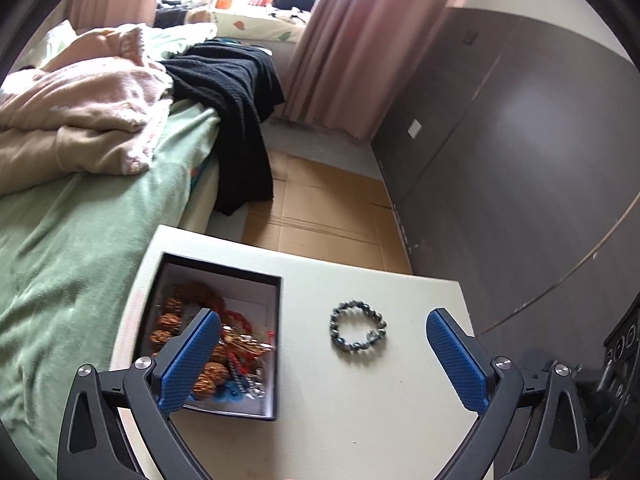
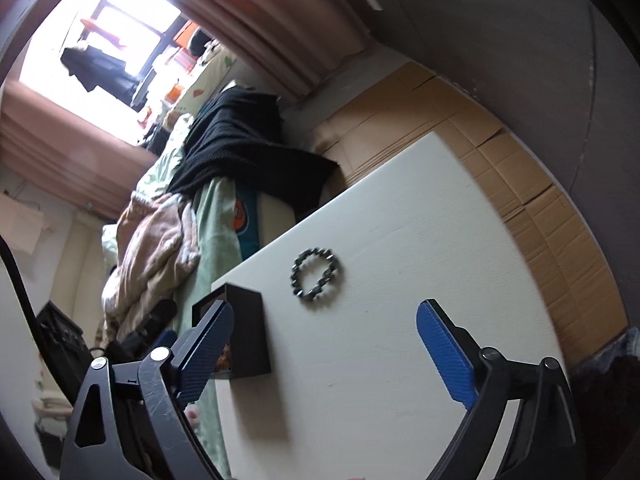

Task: Organize jewelry
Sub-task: 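Grasp the dark green beaded bracelet on the table with the left gripper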

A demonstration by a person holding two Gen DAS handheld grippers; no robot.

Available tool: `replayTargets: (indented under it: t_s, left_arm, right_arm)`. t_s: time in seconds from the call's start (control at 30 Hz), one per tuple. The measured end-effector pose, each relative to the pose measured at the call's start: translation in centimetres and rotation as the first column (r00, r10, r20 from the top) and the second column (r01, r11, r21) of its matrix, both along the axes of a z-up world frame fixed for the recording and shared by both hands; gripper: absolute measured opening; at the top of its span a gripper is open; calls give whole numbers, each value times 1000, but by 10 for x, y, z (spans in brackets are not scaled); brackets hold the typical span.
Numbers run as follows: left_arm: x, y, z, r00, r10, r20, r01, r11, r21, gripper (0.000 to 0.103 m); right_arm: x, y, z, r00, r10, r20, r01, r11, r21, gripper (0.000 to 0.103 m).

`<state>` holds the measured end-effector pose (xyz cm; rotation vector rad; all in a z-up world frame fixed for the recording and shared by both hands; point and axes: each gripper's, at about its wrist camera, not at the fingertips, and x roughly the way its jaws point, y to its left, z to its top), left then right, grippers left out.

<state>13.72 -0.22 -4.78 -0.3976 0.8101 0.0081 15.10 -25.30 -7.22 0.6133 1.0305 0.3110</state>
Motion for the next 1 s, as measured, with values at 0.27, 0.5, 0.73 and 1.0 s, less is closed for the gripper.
replayTargets:
  t_s: [0.27,0.5,0.73,1.0]
  left_arm:
    - [16,-31,8,999,-50,-14,51,997,51,102]
    - [39,-67,-13,986,-143,-88,151,984,91,101]
    - [60,-86,-41,970,-185,-159,202,974,101,66]
    - [76,-94,-69,954,-212,-214,234,969,83,51]
  right_arm:
    - [9,-34,-2,999,-43,-20,43,999,21,99]
    - [18,-51,-8,997,-74,-29,72,996,-48,99]
    - [24,-65,-17,993,-101,-66,99,994,-39,99]
    - [27,-69,-27,988,-118,-97,109,990,-94,98]
